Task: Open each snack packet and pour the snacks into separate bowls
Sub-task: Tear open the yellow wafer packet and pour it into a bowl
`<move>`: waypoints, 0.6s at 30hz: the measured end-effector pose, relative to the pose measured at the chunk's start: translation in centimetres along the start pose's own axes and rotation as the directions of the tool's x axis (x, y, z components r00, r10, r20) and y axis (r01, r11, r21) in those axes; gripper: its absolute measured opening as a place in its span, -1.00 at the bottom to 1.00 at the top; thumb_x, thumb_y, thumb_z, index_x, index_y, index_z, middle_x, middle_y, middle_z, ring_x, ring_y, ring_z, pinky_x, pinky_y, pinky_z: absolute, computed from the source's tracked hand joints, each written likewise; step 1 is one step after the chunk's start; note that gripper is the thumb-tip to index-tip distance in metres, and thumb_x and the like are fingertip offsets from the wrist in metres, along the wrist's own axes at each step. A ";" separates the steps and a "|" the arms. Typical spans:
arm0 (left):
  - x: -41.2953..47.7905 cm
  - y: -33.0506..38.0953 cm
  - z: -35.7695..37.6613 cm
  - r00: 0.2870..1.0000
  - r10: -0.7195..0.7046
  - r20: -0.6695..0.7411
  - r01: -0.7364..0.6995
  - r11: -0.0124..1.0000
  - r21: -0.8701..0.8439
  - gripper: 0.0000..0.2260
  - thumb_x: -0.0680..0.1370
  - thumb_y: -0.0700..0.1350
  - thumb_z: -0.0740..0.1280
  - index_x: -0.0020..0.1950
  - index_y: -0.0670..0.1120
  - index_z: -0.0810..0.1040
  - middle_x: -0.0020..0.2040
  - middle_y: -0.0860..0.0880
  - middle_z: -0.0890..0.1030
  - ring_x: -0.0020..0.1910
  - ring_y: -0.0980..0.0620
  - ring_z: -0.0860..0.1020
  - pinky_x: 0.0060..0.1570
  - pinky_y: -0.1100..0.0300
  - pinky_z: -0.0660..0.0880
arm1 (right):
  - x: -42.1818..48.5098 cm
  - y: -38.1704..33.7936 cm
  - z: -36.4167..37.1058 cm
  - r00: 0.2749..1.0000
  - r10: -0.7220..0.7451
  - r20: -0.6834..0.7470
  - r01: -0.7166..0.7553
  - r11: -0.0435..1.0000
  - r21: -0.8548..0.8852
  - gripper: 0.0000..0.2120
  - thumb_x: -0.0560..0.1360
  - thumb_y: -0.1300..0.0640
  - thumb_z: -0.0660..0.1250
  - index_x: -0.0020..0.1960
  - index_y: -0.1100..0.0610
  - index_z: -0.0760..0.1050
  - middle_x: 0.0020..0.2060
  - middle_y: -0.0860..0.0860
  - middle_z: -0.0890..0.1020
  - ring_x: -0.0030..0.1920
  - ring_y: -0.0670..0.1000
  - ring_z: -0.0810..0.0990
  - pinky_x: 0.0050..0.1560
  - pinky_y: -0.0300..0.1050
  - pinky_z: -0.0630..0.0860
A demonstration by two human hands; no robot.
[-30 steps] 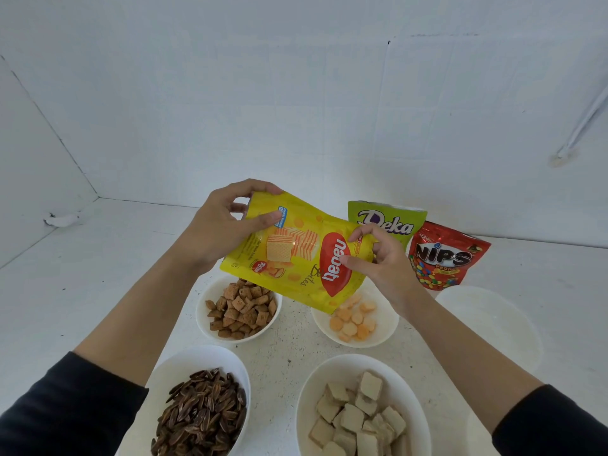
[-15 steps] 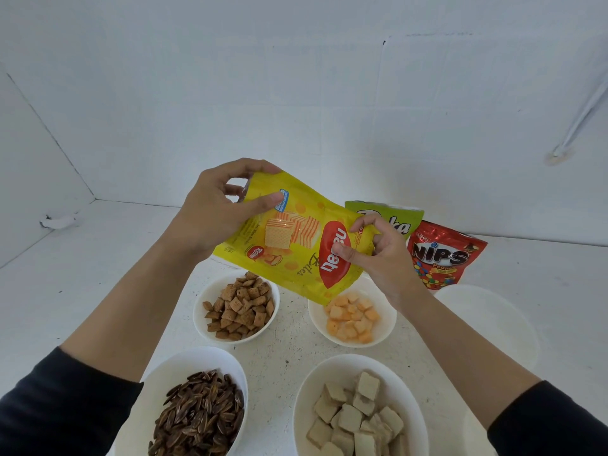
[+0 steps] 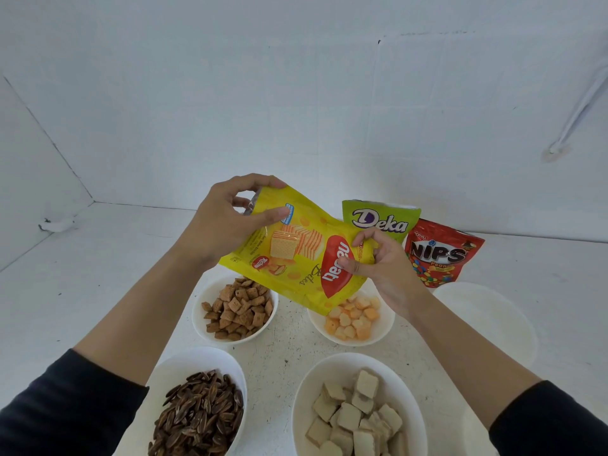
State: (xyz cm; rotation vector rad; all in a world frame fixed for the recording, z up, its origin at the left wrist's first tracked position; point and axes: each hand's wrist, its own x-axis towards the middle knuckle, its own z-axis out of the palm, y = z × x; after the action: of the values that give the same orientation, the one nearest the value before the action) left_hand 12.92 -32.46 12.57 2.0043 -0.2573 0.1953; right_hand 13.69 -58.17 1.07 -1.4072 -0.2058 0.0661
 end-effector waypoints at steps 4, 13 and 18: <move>0.2 0.7 -0.4 1.000 0.015 -0.009 -0.015 1.000 -0.007 -0.72 0.42 0.01 0.57 0.11 0.12 0.68 0.06 0.20 0.68 0.10 -0.08 0.62 0.07 -0.22 0.61 | 0.2 -0.9 0.1 1.000 0.001 0.024 -0.001 0.999 0.032 -0.61 0.21 0.06 0.67 -0.09 0.05 0.53 0.12 0.38 0.59 0.18 0.25 0.65 0.11 0.33 0.59; 0.6 1.6 0.2 0.995 0.096 -0.029 -0.095 0.994 0.055 -0.74 0.45 0.08 0.54 0.13 0.18 0.66 0.13 0.13 0.64 0.08 0.06 0.60 0.17 -0.11 0.57 | 0.4 -0.8 -0.1 0.999 -0.037 -0.005 0.037 0.996 0.080 -0.58 0.24 0.08 0.68 -0.06 0.05 0.51 0.21 0.34 0.57 0.21 0.25 0.64 0.09 0.23 0.62; 0.3 0.6 0.9 0.998 0.070 -0.003 -0.070 0.996 0.061 -0.73 0.45 0.07 0.55 0.13 0.16 0.66 0.14 0.20 0.62 0.10 0.02 0.61 0.13 -0.13 0.59 | 0.0 0.5 -0.3 1.000 -0.007 -0.022 0.009 0.998 0.064 -0.51 0.17 -0.01 0.72 -0.08 0.06 0.51 0.22 0.30 0.58 0.22 0.23 0.63 0.08 0.25 0.61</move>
State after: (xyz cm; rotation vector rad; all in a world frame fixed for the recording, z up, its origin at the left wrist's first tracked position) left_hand 13.03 -33.58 12.81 2.0561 -0.3218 0.2556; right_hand 13.74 -58.39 0.54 -1.3426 -0.1899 0.0503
